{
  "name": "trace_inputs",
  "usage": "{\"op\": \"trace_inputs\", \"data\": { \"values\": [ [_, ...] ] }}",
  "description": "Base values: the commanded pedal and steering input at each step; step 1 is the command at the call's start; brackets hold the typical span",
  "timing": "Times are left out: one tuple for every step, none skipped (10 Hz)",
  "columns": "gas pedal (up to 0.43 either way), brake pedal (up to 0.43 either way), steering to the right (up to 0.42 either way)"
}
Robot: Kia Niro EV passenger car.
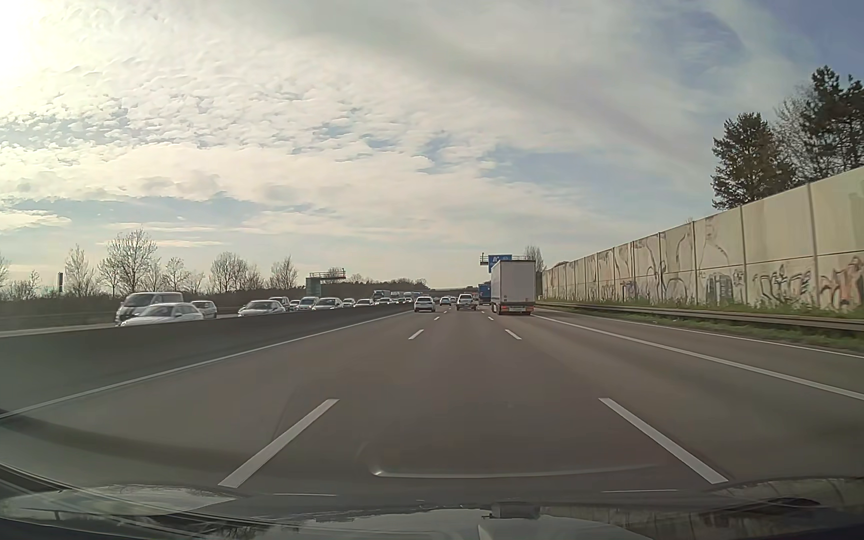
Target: Follow the waypoints while adhering to traffic rules and regulations
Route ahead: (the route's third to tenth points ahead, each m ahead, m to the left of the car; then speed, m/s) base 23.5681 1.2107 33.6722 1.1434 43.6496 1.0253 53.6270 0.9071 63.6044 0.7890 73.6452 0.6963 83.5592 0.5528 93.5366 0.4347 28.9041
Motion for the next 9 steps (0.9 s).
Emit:
{"op": "trace_inputs", "data": {
  "values": [
    [0.26, 0.0, -0.001],
    [0.26, 0.0, -0.001],
    [0.26, 0.0, -0.001],
    [0.26, 0.0, -0.001],
    [0.26, 0.0, -0.001],
    [0.26, 0.0, -0.001],
    [0.26, 0.0, -0.001],
    [0.26, 0.0, -0.001],
    [0.26, 0.0, -0.001]
  ]
}}
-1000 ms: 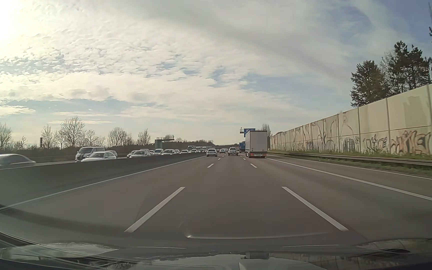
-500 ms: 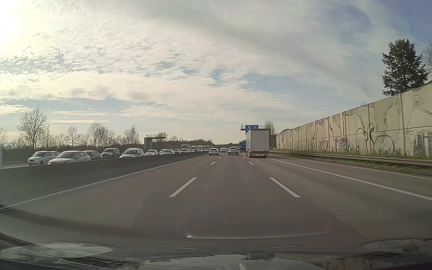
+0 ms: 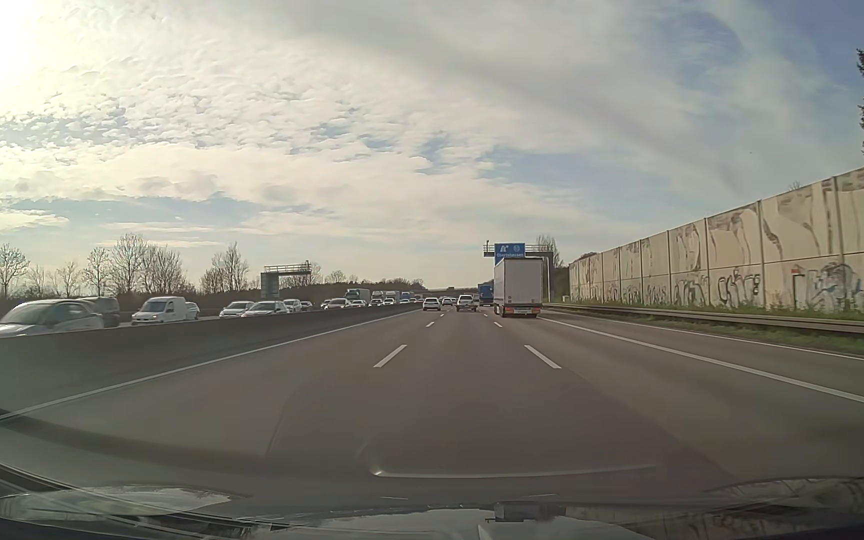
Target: Follow the waypoints while adhering to traffic rules and regulations
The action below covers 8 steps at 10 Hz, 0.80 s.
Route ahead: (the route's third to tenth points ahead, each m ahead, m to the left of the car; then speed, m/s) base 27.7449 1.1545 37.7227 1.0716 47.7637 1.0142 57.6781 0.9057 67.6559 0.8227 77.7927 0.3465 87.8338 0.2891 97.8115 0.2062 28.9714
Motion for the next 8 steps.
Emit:
{"op": "trace_inputs", "data": {
  "values": [
    [0.26, 0.0, -0.001],
    [0.26, 0.0, -0.001],
    [0.26, 0.0, -0.001],
    [0.26, 0.0, -0.001],
    [0.26, 0.0, -0.001],
    [0.26, 0.0, -0.001],
    [0.26, 0.0, -0.001],
    [0.26, 0.0, -0.001]
  ]
}}
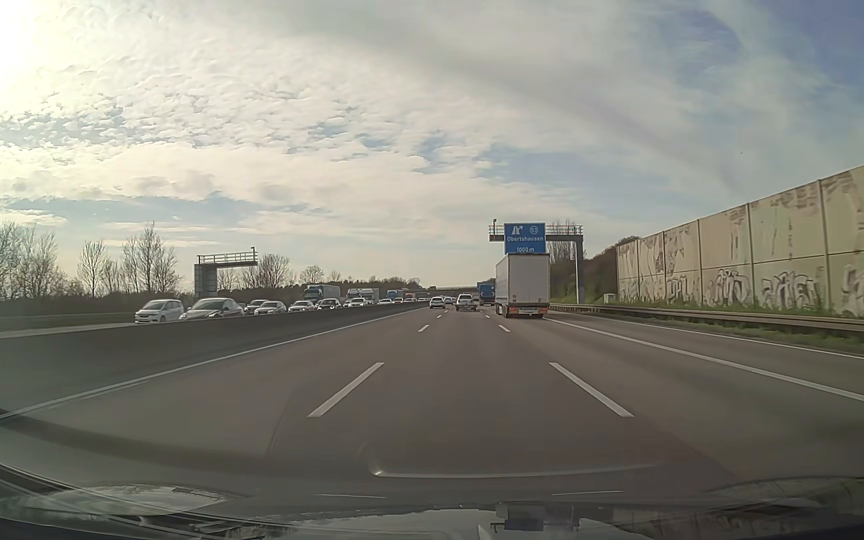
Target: Follow the waypoints while adhering to traffic rules and regulations
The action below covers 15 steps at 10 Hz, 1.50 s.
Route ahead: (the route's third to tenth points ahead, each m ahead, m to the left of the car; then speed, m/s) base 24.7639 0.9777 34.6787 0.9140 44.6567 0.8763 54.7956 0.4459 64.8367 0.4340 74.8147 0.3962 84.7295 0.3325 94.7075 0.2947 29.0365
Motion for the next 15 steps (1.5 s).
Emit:
{"op": "trace_inputs", "data": {
  "values": [
    [0.26, 0.0, -0.001],
    [0.26, 0.0, -0.001],
    [0.26, 0.0, -0.001],
    [0.26, 0.0, -0.001],
    [0.26, 0.0, -0.001],
    [0.26, 0.0, -0.001],
    [0.26, 0.0, -0.001],
    [0.24, 0.0, -0.001],
    [0.209, 0.0, -0.001],
    [0.13, 0.0, -0.001],
    [0.047, 0.0, -0.001],
    [0.0, 0.0, -0.001],
    [0.0, 0.0, -0.001],
    [0.0, 0.0, -0.001],
    [0.0, 0.0, -0.001]
  ]
}}
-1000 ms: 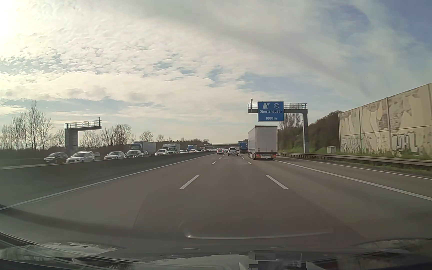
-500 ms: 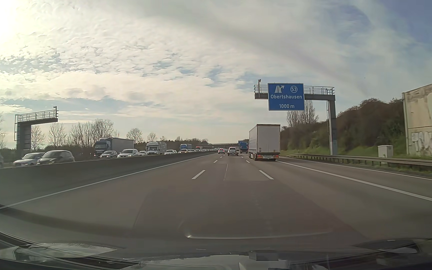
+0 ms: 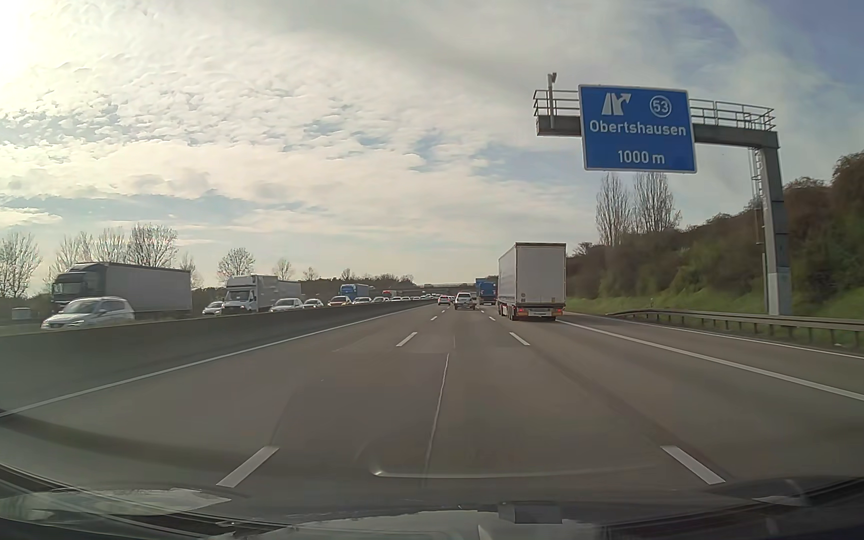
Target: Follow the waypoints while adhering to traffic rules and regulations
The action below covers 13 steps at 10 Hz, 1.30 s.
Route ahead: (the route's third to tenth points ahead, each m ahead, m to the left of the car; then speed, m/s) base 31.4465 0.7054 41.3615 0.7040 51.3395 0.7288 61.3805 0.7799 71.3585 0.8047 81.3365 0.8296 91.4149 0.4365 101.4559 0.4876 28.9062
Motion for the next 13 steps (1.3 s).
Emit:
{"op": "trace_inputs", "data": {
  "values": [
    [0.0, 0.0, -0.001],
    [0.0, 0.0, -0.001],
    [0.0, 0.0, -0.001],
    [0.0, 0.0, -0.001],
    [0.0, 0.0, -0.001],
    [0.0, 0.0, -0.001],
    [0.0, 0.0, -0.001],
    [0.0, 0.0, -0.001],
    [0.0, 0.0, -0.001],
    [0.0, 0.0, -0.001],
    [0.0, 0.0, -0.001],
    [0.0, 0.0, -0.001],
    [0.0, 0.0, -0.001]
  ]
}}
